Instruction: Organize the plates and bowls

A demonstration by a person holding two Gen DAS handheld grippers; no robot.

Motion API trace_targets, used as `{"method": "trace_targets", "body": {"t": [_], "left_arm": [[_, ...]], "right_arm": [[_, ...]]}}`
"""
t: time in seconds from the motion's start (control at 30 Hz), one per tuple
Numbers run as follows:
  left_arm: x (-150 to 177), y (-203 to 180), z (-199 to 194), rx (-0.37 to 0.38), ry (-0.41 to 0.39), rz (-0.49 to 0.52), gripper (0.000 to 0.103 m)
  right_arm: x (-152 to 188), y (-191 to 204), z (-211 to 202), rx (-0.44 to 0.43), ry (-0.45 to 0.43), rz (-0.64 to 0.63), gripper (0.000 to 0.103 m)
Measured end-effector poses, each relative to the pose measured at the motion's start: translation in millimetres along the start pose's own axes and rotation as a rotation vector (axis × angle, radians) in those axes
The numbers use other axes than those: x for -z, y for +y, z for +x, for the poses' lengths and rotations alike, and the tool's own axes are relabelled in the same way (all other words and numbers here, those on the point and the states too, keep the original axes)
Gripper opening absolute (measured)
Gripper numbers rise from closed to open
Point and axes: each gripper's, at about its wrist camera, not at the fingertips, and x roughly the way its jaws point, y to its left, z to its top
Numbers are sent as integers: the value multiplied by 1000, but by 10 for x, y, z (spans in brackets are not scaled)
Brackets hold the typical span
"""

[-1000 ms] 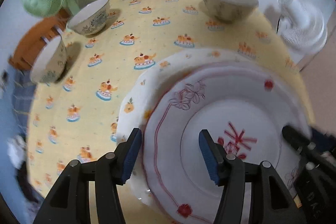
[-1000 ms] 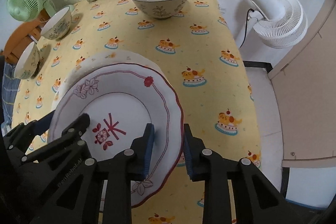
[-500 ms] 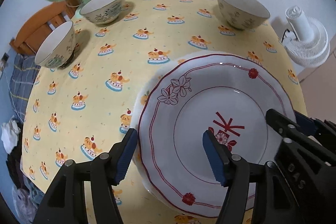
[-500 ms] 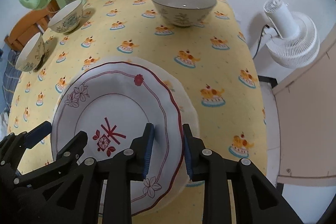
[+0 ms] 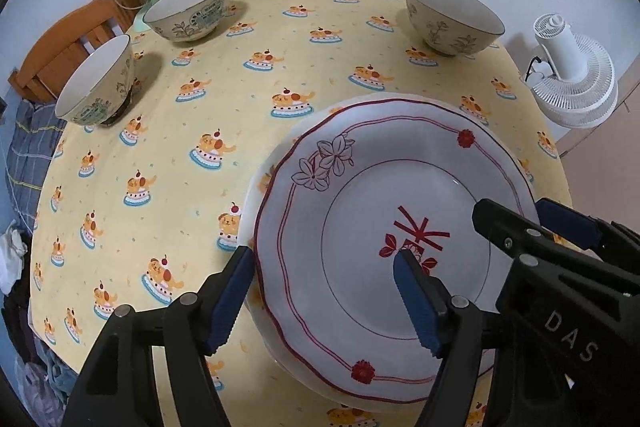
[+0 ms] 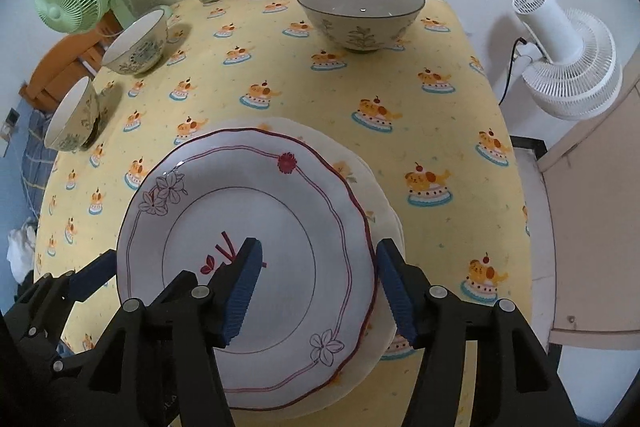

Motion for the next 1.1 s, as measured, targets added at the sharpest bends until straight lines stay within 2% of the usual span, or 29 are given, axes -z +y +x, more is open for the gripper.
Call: {"method": "trace_targets", "body": {"t": [0.23,0.53,0.73,0.83,1.1], "left_arm": [[5,107,-134,15,-17,-23,74],[-117,483,-372,38,-90,-13,74],[-287,941,-519,29,-148,2,74],[-417,1245,-575,7,-164,1,73],[-726,1981,-659,9,-221,15,73]], "right_arm": [[5,91,-156,20,-15,-24,63],[-91,471,-378,44,-51,-20,63],[-256,916,-438,21,-81,25,63],[-362,1224,-470,13,-97,39,63],[-657,1991,-527,10,-159,76,63]]}}
